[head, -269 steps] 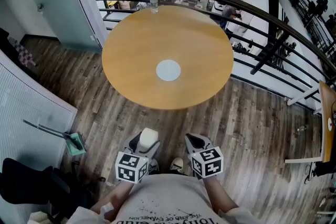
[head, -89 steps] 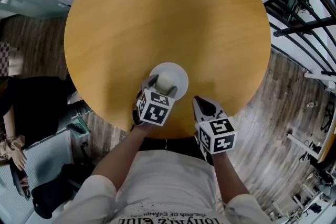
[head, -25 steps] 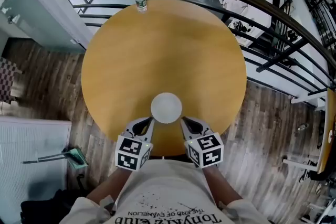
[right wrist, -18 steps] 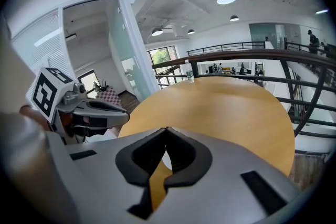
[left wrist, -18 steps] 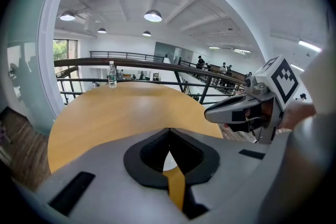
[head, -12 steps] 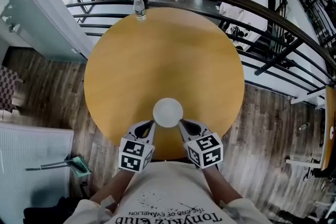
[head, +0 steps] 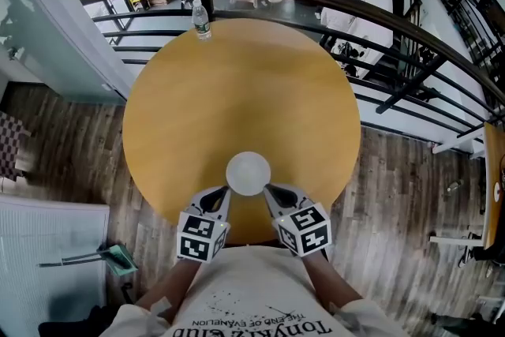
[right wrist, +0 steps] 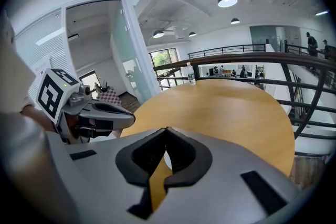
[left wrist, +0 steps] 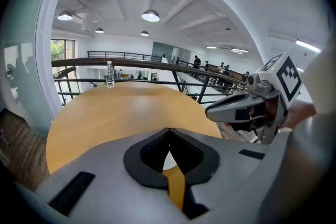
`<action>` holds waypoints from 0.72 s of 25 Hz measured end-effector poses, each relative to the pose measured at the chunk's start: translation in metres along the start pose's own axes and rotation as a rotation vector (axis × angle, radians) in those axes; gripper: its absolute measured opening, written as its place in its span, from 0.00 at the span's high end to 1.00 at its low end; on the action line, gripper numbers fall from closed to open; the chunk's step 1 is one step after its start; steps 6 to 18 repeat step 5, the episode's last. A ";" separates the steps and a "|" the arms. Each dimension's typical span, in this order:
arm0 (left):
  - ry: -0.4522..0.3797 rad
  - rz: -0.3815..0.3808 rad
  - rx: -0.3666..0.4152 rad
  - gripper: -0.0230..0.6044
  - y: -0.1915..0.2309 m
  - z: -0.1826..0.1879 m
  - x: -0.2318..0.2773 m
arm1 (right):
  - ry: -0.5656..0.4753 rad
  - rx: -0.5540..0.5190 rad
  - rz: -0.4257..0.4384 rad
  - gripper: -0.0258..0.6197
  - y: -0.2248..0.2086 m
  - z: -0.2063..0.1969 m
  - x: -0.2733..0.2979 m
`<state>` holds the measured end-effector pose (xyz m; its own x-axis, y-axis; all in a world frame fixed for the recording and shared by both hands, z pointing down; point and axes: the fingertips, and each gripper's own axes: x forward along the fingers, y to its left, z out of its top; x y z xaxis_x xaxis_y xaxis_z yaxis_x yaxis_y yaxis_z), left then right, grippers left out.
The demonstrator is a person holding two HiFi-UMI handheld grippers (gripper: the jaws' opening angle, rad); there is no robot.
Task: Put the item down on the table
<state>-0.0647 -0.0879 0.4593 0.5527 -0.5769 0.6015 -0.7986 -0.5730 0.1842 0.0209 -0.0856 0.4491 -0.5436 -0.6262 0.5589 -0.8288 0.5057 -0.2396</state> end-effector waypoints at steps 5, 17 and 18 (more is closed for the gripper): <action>0.006 -0.002 0.005 0.93 -0.005 -0.002 0.000 | 0.001 -0.009 0.009 0.92 0.002 -0.004 -0.003; 0.006 -0.002 0.005 0.93 -0.005 -0.002 0.000 | 0.001 -0.009 0.009 0.92 0.002 -0.004 -0.003; 0.006 -0.002 0.005 0.93 -0.005 -0.002 0.000 | 0.001 -0.009 0.009 0.92 0.002 -0.004 -0.003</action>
